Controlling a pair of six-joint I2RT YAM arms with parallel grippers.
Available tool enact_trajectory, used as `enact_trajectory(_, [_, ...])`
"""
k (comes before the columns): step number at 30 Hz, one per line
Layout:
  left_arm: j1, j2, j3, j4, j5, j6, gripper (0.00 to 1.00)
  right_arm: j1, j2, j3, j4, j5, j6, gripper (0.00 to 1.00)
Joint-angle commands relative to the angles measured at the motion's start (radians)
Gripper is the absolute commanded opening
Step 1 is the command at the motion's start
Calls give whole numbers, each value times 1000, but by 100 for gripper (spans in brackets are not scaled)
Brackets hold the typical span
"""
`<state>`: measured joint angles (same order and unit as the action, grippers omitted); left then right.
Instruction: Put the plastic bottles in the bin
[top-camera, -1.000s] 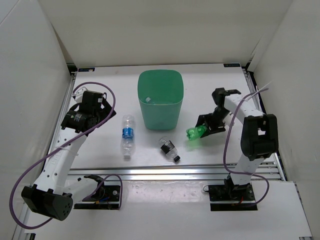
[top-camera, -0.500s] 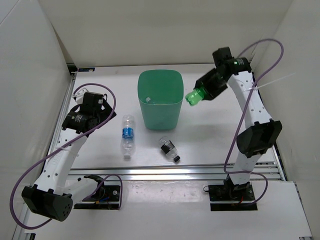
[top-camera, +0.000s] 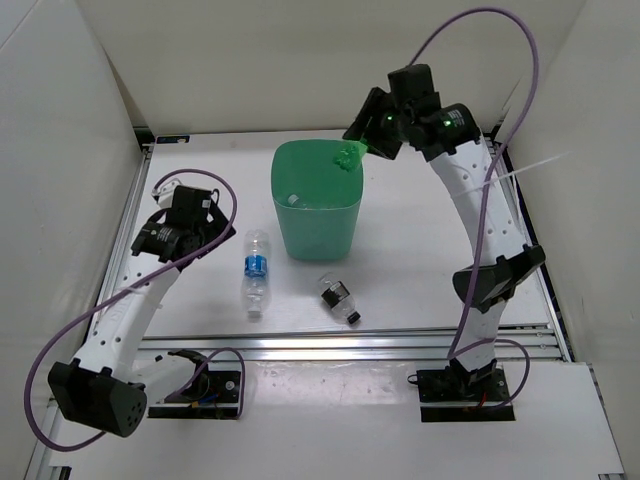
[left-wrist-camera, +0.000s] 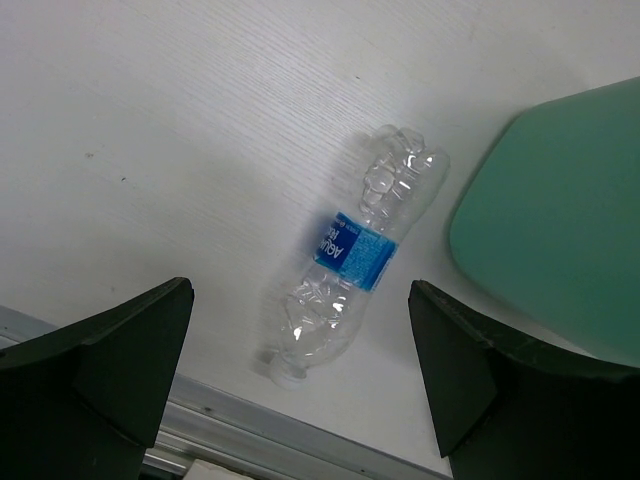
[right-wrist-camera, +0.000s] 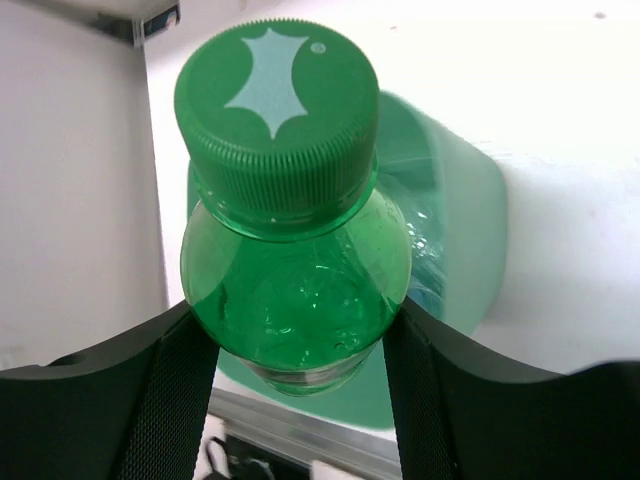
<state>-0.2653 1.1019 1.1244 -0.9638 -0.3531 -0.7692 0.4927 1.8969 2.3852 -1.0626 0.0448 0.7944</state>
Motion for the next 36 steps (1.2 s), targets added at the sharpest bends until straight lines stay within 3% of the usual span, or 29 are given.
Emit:
enact_trajectory(1, [5,22,-12,39,16,16,100,43,45,17,108,-14,-147,10])
enact_trajectory(3, [5,45,-23,49,16,16,100,69,68,17,118,-39,-227,31])
enact_trajectory(4, [5,46,-23,63,16,16,100,78,91,40,118,-39,-257,58])
enact_trajectory(6, [5,58,-53,83,26,25,100,96,91,84,81,4,-309,91])
enact_trajectory(7, [5,67,-66,97,40,25,100,109,58,75,70,24,-310,100])
enact_trajectory(14, [-47,125,-210,302,164,94,100,100,-148,-64,60,40,-334,100])
enact_trajectory(23, [-80,159,-379,588,290,211,100,56,-176,-43,-36,-46,-396,100])
enact_trajectory(30, [-89,317,-399,651,353,199,100,-14,-212,-70,-36,-114,-386,100])
enact_trajectory(33, [-89,340,-399,662,341,188,89,-49,-225,-92,-36,-128,-386,100])
enact_trajectory(36, [-89,351,-388,662,289,173,57,-71,-236,-103,-45,-151,-377,100])
